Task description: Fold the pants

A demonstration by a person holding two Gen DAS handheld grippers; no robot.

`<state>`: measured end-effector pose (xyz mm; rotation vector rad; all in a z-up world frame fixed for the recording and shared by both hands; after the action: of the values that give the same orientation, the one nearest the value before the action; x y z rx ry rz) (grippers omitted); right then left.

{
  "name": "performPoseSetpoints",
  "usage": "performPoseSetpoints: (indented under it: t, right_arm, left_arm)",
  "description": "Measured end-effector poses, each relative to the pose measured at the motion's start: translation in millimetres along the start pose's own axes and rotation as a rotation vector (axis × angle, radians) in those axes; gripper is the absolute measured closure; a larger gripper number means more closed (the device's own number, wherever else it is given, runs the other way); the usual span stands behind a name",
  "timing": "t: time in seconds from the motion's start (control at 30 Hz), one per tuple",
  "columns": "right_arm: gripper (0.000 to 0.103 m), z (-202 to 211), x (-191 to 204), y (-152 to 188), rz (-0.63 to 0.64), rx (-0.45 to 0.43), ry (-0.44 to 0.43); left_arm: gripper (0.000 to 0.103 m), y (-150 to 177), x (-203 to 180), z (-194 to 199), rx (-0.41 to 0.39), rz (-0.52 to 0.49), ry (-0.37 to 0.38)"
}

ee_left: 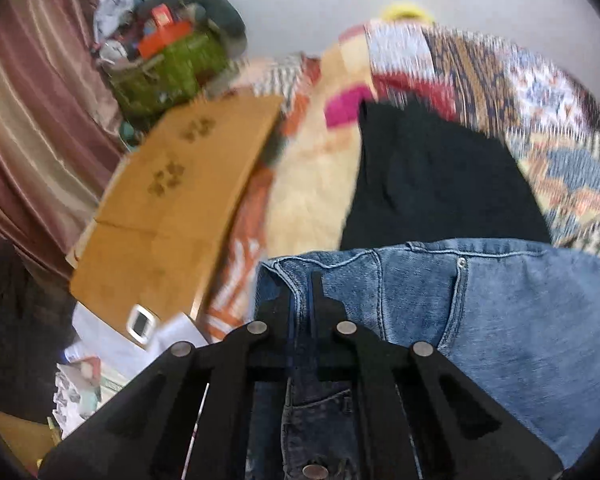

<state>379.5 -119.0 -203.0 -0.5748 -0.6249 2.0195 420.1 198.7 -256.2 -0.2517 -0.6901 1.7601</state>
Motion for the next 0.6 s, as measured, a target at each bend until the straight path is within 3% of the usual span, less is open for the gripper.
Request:
performPoseSetpoints:
  t: [0.1,0.17,0.23,0.3,0.33,0.37,0.6]
  right_arm:
    - [0.103,19.2,-13.9,-22.3,-0.038,-0.042,-0.008]
    - [0.103,22.5,-15.4,-29.7,-0.004,-0.013,-0.058]
    - [0.097,23.7,-16.2,-25.3,0.009,-0.021,-0.051]
    - [0.077,11.7,-15.7,-14.5,0.027,0.049,-0.087]
    - [0.059,6.5,-15.1,-4.9,0.025,0.082,-0.107]
    - [0.055,0.9,-14.2,1.7,0.020,0.100,-0.114]
    - [0.055,-53.8,-17.0,19.7,0.061,0.203,-0.094]
  left_arm:
    - [0.097,-14.2,13.8,24.3,-0.058,0.026,0.023]
    - [0.097,-14.9,19.5,32.0,-0.059,0.034,0.058]
    - [0.097,-6.5,21.8,32.0,-0.038,0.023,0.073]
    - [0.097,0.2,18.1,27.2,-0.022,0.005,0.066]
    - [0.097,3.9,16.1,24.0,-0.015,-0.003,0.063]
    - [0.097,5.7,12.1,19.9,-0.008,-0.008,0.062]
    - [0.097,14.0,0.9,-0.9,0.011,-0.027,0.050]
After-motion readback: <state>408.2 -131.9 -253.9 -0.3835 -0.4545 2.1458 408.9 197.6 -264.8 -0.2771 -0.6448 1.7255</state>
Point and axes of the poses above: each gripper's, at about its wrist camera, not at the fingertips, and z roughly against the way its jaws point, x to its left, y to its underside, the point moved 2 cm from there along -z, roughly the way its jaws point, and after that the axes turned 1 degree about z, right-handed, at the moved point
